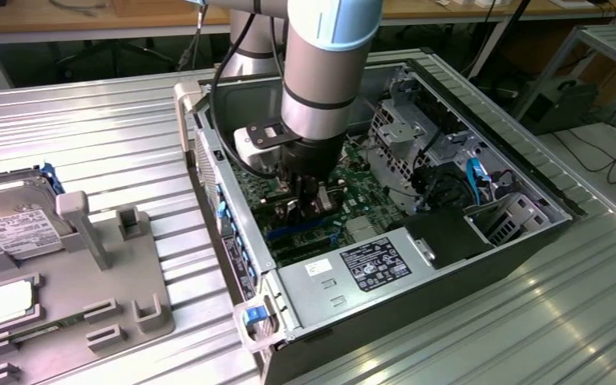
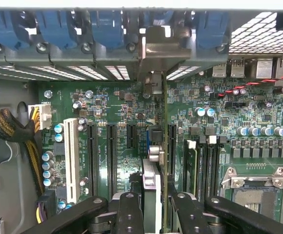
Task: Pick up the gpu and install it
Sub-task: 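Insert the gpu into the slot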
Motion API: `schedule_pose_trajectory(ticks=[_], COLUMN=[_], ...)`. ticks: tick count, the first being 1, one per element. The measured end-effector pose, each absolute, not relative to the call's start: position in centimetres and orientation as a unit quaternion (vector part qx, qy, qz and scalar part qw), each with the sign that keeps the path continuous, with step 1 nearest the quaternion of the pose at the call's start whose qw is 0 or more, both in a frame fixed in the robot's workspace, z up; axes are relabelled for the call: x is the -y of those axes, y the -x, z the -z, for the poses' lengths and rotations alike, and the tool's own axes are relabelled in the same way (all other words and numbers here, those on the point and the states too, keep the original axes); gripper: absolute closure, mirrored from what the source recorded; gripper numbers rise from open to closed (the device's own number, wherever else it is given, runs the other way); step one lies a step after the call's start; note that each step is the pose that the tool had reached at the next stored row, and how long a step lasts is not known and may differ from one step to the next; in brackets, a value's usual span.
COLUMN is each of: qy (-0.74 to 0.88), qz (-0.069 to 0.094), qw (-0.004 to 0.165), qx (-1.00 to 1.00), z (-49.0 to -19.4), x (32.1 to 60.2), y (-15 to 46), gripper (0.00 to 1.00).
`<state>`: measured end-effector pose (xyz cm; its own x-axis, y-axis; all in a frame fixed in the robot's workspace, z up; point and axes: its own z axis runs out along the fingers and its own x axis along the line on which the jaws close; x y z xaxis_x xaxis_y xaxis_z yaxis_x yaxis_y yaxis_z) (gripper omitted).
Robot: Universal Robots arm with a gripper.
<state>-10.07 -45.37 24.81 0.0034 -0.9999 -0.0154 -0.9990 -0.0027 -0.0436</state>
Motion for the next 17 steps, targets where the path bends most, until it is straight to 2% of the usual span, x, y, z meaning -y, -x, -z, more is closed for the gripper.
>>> schedule_pose_trajectory(ticks=[17], qy=[0.708], qz=[0.01], qw=[0.021], qx=[-0.706], z=[-24.82], x=[45.55], y=[10.07], gripper=[0.72])
